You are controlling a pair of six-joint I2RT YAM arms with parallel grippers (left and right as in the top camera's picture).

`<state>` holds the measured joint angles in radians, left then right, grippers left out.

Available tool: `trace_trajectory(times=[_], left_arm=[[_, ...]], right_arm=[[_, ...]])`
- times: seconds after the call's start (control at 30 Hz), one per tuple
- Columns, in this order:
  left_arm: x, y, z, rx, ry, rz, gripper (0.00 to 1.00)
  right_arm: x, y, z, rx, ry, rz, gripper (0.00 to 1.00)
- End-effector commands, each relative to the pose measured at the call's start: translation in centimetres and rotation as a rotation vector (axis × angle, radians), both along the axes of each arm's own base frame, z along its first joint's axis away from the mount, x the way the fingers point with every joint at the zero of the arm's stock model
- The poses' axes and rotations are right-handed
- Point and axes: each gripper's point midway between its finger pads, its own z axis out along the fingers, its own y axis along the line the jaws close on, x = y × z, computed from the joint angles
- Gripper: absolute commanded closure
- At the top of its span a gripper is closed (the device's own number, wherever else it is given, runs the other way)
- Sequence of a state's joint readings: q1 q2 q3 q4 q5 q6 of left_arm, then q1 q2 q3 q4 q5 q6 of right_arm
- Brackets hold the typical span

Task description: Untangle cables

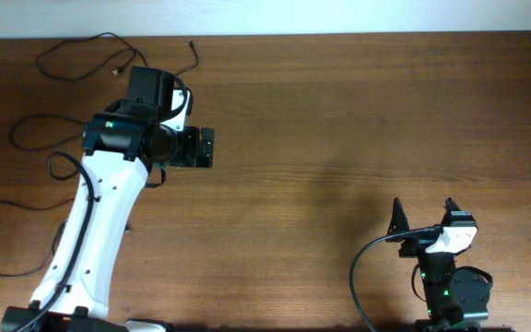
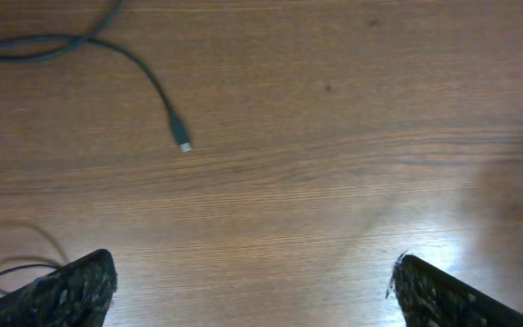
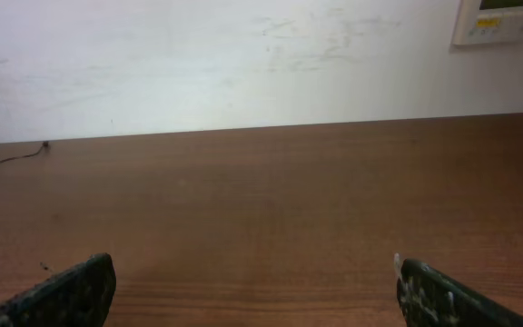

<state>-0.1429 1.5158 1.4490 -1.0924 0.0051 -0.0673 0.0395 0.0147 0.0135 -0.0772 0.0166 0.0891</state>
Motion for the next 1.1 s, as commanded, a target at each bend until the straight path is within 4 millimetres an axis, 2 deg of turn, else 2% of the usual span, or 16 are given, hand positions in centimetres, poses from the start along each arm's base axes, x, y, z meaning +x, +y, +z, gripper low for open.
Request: trace_trajectory(times=[0.0, 0.4, 0.6, 0.77, 0.93, 1.07], left_arm=[[0.2, 0.9, -0.1, 0.056, -0.006, 0.007, 0.01], [0.2, 0.9, 0.0, 0.056, -0.005, 0.007, 0.01], [-1.2, 1.1, -0.1, 0.062, 0.036, 0.006, 0.01], [-1.4, 1.1, 0.9, 0.057, 0.003, 0.007, 0.01], [-2.0, 1.2, 2.9, 0.048, -0.06, 0.009, 0.01], [-3.4, 1.3, 3.7, 0.04, -0.061, 0.005, 0.01]], right_arm=[[0.0, -0.1, -0.3, -0.007, 0.001, -0.001, 0.02], [0.0, -0.1, -0.3, -0.007, 0.001, -0.001, 0.01], [0.0, -0.1, -0.3, -0.007, 0.002, -0.001, 0.02], [0.0, -0.1, -0.3, -0.007, 0.002, -0.001, 0.02], [0.0, -0.1, -0.3, -0.006, 0.003, -0.001, 0.02], [0.0, -0.1, -0.3, -0.007, 0.003, -0.001, 0.02]])
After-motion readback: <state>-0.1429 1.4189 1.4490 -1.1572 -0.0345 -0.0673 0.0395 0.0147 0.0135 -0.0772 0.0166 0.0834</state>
